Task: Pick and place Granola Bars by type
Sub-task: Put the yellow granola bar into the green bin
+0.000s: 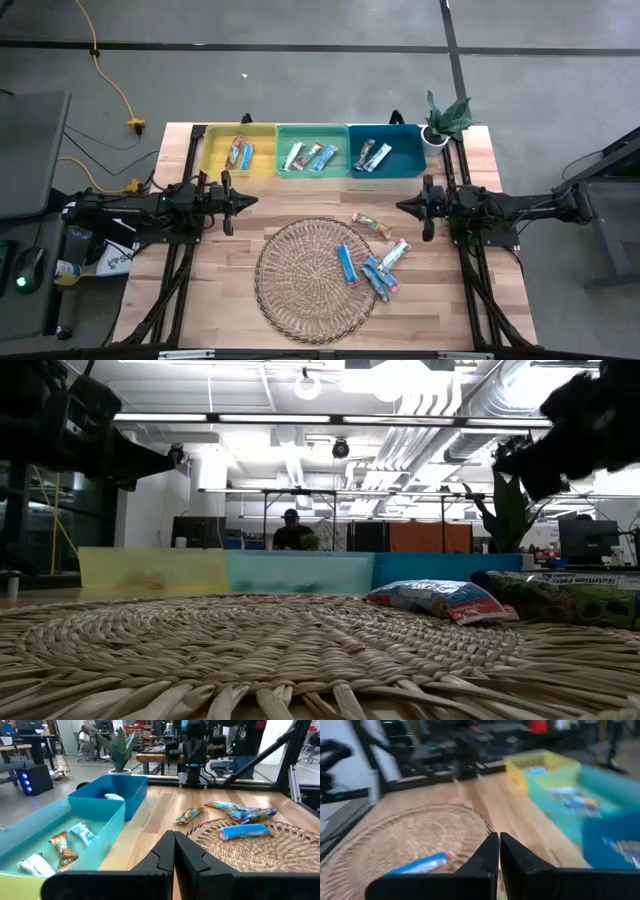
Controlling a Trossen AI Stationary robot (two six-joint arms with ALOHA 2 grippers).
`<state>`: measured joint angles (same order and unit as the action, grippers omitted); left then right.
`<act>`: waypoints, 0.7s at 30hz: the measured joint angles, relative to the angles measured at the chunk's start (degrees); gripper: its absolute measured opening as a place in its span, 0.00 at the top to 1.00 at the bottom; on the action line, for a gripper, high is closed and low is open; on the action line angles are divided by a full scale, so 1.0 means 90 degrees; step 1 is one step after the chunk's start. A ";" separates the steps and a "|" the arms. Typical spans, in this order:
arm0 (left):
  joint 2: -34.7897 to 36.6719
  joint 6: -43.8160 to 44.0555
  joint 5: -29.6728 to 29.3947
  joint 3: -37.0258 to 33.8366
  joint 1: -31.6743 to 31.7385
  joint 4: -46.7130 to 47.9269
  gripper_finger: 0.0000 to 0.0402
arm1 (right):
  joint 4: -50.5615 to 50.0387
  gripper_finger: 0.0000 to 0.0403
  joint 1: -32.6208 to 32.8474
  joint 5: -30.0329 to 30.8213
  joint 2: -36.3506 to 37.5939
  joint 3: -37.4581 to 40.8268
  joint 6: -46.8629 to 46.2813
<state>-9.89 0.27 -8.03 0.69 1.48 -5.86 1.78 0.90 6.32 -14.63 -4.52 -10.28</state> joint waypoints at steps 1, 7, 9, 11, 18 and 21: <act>0.0000 0.0000 -0.0001 0.0000 0.0000 0.0015 1.00 | 0.0033 1.00 0.0000 -0.0123 0.0000 -0.0072 0.0152; 0.0000 0.0000 0.0000 0.0000 0.0000 0.0005 1.00 | -0.0044 1.00 0.0000 -0.0035 -0.0069 -0.0602 0.0408; 0.0000 0.0000 0.0000 0.0000 0.0000 0.0007 1.00 | -0.0174 1.00 0.0000 -0.0033 -0.0156 -0.0825 0.0581; 0.0000 0.0000 0.0000 0.0000 0.0000 0.0005 1.00 | -0.0400 1.00 0.0000 -0.0033 -0.0281 -0.1071 0.0737; 0.0000 0.0000 0.0000 0.0000 0.0001 0.0004 1.00 | -0.1874 1.00 0.0000 -0.0054 -0.1106 -0.2330 0.0890; 0.0000 0.0000 0.0002 0.0000 0.0000 0.0004 1.00 | -0.2503 1.00 0.0000 -0.0073 -0.1549 -0.2852 0.0891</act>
<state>-9.89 0.27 -8.01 0.69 1.48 -5.82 -20.75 0.91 5.66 -28.57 -30.19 -2.26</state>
